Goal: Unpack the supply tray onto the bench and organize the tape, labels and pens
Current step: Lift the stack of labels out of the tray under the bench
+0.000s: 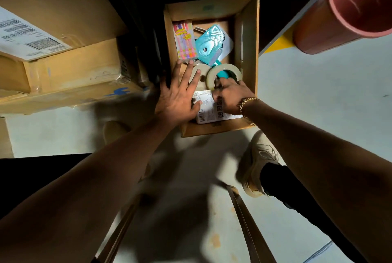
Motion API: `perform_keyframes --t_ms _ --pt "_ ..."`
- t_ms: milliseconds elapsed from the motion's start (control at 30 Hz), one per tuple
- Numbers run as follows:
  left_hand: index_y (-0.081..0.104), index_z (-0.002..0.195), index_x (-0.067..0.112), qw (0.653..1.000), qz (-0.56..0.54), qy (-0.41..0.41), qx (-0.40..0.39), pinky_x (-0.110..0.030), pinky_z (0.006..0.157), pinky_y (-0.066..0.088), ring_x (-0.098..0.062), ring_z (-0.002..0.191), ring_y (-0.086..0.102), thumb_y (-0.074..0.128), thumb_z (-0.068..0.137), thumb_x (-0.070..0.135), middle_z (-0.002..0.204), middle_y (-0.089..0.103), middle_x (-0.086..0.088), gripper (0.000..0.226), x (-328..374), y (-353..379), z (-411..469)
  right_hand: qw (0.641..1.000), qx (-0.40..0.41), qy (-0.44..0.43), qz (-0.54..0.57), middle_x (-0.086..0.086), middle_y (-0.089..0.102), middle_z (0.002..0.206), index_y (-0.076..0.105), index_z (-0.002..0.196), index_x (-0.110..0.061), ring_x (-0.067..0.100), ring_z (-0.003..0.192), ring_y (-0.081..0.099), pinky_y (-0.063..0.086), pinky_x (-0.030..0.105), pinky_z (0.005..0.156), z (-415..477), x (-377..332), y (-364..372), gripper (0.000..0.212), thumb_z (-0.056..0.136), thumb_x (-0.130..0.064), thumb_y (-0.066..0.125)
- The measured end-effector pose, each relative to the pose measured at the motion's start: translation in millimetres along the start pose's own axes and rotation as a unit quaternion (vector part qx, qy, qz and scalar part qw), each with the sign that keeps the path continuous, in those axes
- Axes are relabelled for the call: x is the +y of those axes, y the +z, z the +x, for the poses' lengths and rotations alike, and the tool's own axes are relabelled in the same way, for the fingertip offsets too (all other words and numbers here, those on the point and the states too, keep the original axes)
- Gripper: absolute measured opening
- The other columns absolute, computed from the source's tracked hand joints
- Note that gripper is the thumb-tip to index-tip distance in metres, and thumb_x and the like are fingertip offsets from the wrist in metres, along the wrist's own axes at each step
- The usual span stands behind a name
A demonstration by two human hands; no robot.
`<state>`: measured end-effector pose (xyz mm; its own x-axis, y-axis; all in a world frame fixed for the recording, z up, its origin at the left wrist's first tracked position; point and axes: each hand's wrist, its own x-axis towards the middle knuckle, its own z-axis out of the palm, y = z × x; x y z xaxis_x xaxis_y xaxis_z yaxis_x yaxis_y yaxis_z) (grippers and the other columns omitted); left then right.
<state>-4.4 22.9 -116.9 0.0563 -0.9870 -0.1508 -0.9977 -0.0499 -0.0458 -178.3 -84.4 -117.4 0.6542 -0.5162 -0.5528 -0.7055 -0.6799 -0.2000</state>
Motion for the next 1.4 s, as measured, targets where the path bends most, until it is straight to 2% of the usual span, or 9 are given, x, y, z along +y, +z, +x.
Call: perform_keyframes --t_ms 200,333,467,667,733,833,1067,1233,1400 --pt "0.011 0.156 0.023 0.999 -0.013 0.014 -0.032 -0.063 0.108 0.025 -0.035 0.152 -0.005 0.040 0.081 0.059 0.166 -0.003 -0.007 0.089 -2 -3 -1 0.999 -0.020 -0.019 -0.033 0.003 0.049 0.137 0.065 0.104 -0.032 0.027 0.124 0.046 0.036 0.040 0.102 1 -5 14 0.020 0.086 -0.037 0.056" --pt "0.005 0.156 0.027 0.992 -0.053 0.021 -0.111 -0.063 0.115 0.006 -0.031 0.151 -0.014 0.048 0.082 0.057 0.165 -0.009 -0.004 0.091 -4 -18 3 0.989 -0.038 0.063 0.129 -0.003 0.067 0.114 0.073 0.093 -0.034 0.022 0.105 0.060 0.051 0.031 0.092 -5 -4 -9 0.019 0.085 -0.020 0.062" --pt "0.011 0.155 0.027 0.984 -0.165 -0.048 -0.054 -0.057 0.117 0.015 -0.027 0.150 0.006 0.056 0.081 0.051 0.164 0.004 -0.004 0.090 -2 -54 -8 0.946 0.046 0.104 0.304 -0.001 0.071 0.110 0.075 0.080 -0.033 0.020 0.104 0.060 0.050 0.032 0.094 -33 0 -47 0.033 0.080 -0.004 0.060" --pt "-0.005 0.150 0.047 0.869 -0.477 -0.130 -0.029 -0.053 0.108 0.039 -0.030 0.137 0.042 0.070 0.082 0.040 0.160 0.018 -0.001 0.101 2 -147 -38 0.816 0.168 0.118 0.541 0.007 0.074 0.107 0.079 0.076 -0.021 0.028 0.105 0.067 0.056 0.043 0.092 -94 -25 -110 0.036 0.064 0.003 0.054" --pt "-0.011 0.145 0.060 0.832 -0.545 -0.107 -0.001 -0.055 0.100 0.047 -0.031 0.126 0.055 0.072 0.079 0.033 0.159 0.027 -0.002 0.109 2 -183 -56 0.787 0.204 0.103 0.573 0.009 0.072 0.109 0.077 0.085 -0.011 0.028 0.102 0.067 0.057 0.034 0.084 -121 -49 -140 0.035 0.071 0.012 0.055" --pt "0.006 0.142 0.064 0.776 -0.626 -0.066 0.052 -0.052 0.092 0.055 -0.023 0.118 0.062 0.069 0.076 0.017 0.147 0.047 0.001 0.103 -1 -230 -83 0.764 0.233 0.049 0.600 0.015 0.068 0.110 0.071 0.097 0.002 0.023 0.095 0.064 0.056 0.025 0.079 -166 -90 -180 0.035 0.078 0.023 0.052" --pt "0.060 0.105 0.016 0.676 -0.722 -0.065 0.135 -0.028 0.065 0.054 -0.016 0.086 0.062 0.059 0.079 -0.015 0.113 0.063 -0.006 0.040 -18 -337 -155 0.739 0.281 -0.028 0.612 0.013 0.072 0.112 0.075 0.091 -0.009 0.033 0.108 0.066 0.053 0.046 0.096 -256 -170 -247 0.034 0.076 0.016 0.059" --pt "0.071 0.098 0.027 0.699 -0.687 -0.059 0.187 -0.034 0.077 0.053 -0.017 0.091 0.063 0.061 0.075 -0.013 0.111 0.069 -0.005 0.047 -49 -396 -188 0.730 0.309 -0.091 0.603 0.012 0.072 0.111 0.076 0.090 -0.016 0.035 0.110 0.064 0.053 0.045 0.096 -283 -225 -296 0.036 0.073 0.013 0.062" --pt "0.073 0.103 0.020 0.702 -0.672 -0.106 0.210 -0.037 0.088 0.057 -0.024 0.102 0.067 0.056 0.074 -0.017 0.113 0.070 -0.004 0.049 -124 -474 -194 0.734 0.275 -0.166 0.598 0.002 0.067 0.117 0.065 0.116 -0.017 0.020 0.098 0.068 0.056 0.030 0.072 -297 -260 -345 0.036 0.086 0.003 0.063"
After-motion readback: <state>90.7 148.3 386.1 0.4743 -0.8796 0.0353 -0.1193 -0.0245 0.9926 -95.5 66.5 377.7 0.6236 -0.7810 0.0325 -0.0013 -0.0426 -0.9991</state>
